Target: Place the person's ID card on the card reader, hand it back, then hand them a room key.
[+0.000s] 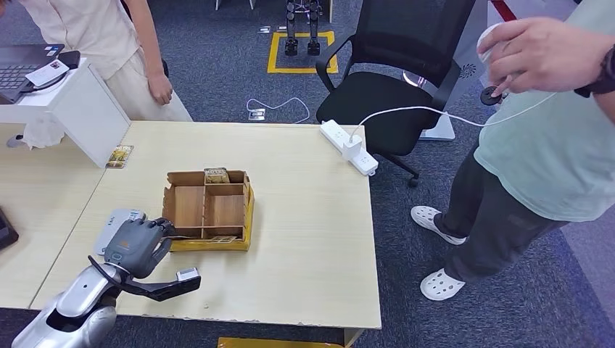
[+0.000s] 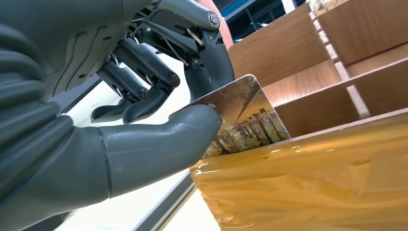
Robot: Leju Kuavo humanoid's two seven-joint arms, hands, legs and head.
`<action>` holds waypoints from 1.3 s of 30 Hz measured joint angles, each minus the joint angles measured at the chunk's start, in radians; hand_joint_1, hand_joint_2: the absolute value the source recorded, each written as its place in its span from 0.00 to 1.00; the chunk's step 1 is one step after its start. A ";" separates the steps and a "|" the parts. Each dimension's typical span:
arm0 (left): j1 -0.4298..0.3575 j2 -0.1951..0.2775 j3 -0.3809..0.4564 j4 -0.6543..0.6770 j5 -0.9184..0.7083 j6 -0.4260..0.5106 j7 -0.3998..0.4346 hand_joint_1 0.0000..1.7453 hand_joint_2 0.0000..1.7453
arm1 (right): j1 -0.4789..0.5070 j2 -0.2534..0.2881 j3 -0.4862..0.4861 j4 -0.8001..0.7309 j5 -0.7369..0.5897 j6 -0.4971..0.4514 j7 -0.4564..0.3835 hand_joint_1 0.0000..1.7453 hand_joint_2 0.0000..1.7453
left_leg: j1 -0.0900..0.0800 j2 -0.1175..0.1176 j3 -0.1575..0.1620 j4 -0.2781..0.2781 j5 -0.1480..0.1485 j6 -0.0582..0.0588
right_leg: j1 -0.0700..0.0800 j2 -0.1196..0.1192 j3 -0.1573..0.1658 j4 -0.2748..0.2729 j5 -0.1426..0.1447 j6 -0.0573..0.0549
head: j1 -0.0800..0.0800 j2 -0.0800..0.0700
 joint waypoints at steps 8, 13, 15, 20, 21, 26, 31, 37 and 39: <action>-0.015 0.027 0.019 -0.022 0.074 0.070 -0.030 1.00 1.00 | 0.001 0.001 -0.005 0.000 0.009 0.008 0.000 0.00 0.00 | 0.000 0.000 0.000 0.000 0.000 0.000 | 0.000 0.000 0.000 0.000 0.000 0.000 | 0.000 0.000; -0.077 0.082 0.096 -0.067 0.128 0.085 -0.041 1.00 1.00 | 0.007 0.001 -0.015 0.000 0.010 0.007 -0.001 0.00 0.00 | 0.001 0.000 0.000 0.000 0.001 0.000 | 0.001 0.000 0.000 0.001 0.000 0.000 | 0.000 0.000; -0.108 0.102 0.131 -0.077 0.138 0.087 -0.041 1.00 1.00 | 0.009 0.002 -0.020 0.000 0.010 0.006 -0.002 0.00 0.00 | 0.001 0.000 0.000 0.000 0.001 0.000 | 0.001 0.000 0.000 0.001 0.000 0.000 | 0.000 0.000; -0.179 0.129 0.203 -0.077 0.081 0.124 0.029 1.00 1.00 | 0.015 0.009 -0.028 -0.001 0.013 0.003 -0.002 0.00 0.00 | 0.001 0.000 0.000 0.000 0.001 -0.001 | 0.001 0.000 -0.001 0.001 0.000 0.000 | 0.000 0.000; -0.196 0.130 0.214 -0.071 0.058 0.137 0.053 1.00 1.00 | 0.015 0.012 -0.029 -0.003 0.013 0.002 -0.002 0.00 0.00 | 0.001 0.000 0.000 0.000 0.001 -0.001 | 0.001 0.000 -0.001 0.001 0.000 0.000 | 0.000 0.000; -0.264 0.125 0.239 -0.003 -0.059 0.189 0.150 1.00 1.00 | 0.016 0.024 -0.030 -0.012 0.020 -0.004 -0.002 0.00 0.00 | 0.001 0.000 0.000 0.000 0.001 -0.001 | 0.000 0.000 -0.001 0.001 0.000 0.000 | 0.000 0.000; -0.286 0.111 0.253 0.053 -0.105 0.249 0.185 1.00 1.00 | 0.018 0.028 -0.032 -0.021 0.020 -0.008 0.001 0.00 0.00 | 0.001 0.000 0.000 0.000 0.001 -0.001 | 0.000 0.000 -0.001 0.001 0.000 0.000 | 0.000 0.000; -0.294 0.097 0.262 0.096 -0.139 0.266 0.193 1.00 1.00 | 0.022 0.033 -0.037 -0.025 0.022 -0.009 0.004 0.00 0.00 | 0.001 0.000 -0.001 0.000 0.001 -0.001 | 0.000 0.001 -0.001 0.000 0.000 0.000 | 0.000 0.000; -0.298 0.092 0.263 0.107 -0.144 0.267 0.193 1.00 1.00 | 0.023 0.034 -0.037 -0.025 0.022 -0.009 0.005 0.00 0.00 | 0.001 0.000 -0.001 0.000 0.001 -0.001 | 0.000 0.001 -0.001 0.000 0.000 0.000 | 0.000 0.000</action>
